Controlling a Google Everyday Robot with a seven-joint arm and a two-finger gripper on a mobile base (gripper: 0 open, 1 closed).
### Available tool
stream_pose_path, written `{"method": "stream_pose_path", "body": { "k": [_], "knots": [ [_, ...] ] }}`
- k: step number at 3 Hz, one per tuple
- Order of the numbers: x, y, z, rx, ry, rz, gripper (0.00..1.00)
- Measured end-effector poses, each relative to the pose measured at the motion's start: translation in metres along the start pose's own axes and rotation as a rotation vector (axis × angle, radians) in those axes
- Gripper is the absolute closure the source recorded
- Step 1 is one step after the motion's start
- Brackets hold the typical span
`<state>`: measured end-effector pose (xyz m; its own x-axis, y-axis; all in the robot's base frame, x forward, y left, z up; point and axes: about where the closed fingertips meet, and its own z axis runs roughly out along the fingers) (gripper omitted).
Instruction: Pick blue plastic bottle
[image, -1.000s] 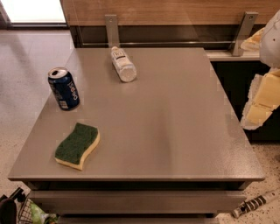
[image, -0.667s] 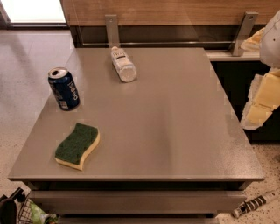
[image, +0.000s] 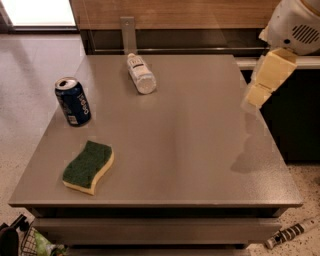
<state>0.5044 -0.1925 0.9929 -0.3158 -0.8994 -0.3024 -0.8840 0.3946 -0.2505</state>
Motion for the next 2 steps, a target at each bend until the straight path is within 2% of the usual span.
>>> {"method": "stream_pose_path", "body": {
  "k": [1, 2],
  "knots": [
    [-0.054, -0.045, 0.014, 0.046, -0.048, 0.17, 0.0],
    [-0.094, -0.081, 0.031, 0.054, -0.09, 0.307, 0.0]
  ]
}}
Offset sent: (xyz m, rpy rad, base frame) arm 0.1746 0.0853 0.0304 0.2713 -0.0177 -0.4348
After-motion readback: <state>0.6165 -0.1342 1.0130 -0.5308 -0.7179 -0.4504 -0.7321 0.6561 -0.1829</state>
